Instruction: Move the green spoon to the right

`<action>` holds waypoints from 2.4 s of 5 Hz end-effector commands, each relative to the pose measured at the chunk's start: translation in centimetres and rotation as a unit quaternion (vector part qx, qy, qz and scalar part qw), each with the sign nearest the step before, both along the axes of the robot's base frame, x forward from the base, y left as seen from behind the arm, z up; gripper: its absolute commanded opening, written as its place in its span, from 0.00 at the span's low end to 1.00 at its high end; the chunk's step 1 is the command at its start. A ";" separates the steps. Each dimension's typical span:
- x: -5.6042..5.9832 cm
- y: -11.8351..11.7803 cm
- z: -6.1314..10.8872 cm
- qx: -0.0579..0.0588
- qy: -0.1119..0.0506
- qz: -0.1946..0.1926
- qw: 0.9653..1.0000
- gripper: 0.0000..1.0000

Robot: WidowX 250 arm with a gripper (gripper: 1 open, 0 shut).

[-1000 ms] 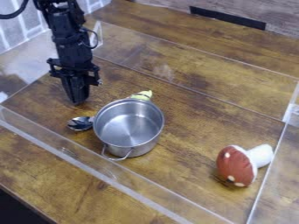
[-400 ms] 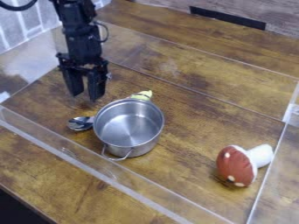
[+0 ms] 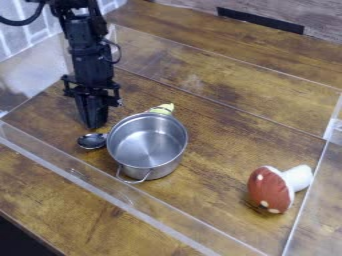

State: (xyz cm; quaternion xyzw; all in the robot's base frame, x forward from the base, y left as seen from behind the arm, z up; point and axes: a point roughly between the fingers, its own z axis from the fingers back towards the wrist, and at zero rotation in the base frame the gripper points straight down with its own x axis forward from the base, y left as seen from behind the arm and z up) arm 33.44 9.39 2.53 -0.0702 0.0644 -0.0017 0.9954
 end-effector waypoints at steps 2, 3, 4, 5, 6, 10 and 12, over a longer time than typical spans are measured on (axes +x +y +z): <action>0.7 -0.9 3.6 -0.002 -0.038 0.000 0.999 0.00; 0.2 -0.6 3.7 -0.006 -0.039 0.004 0.999 1.00; 0.4 0.4 3.2 -0.011 -0.040 -0.007 0.999 0.00; 0.8 1.5 2.6 -0.012 -0.042 -0.013 0.999 0.00; 1.4 1.9 1.8 -0.019 -0.038 -0.014 0.999 1.00; 2.3 6.2 4.8 -0.027 -0.021 -0.056 0.998 1.00; 1.1 5.3 3.5 -0.042 -0.009 -0.081 0.996 1.00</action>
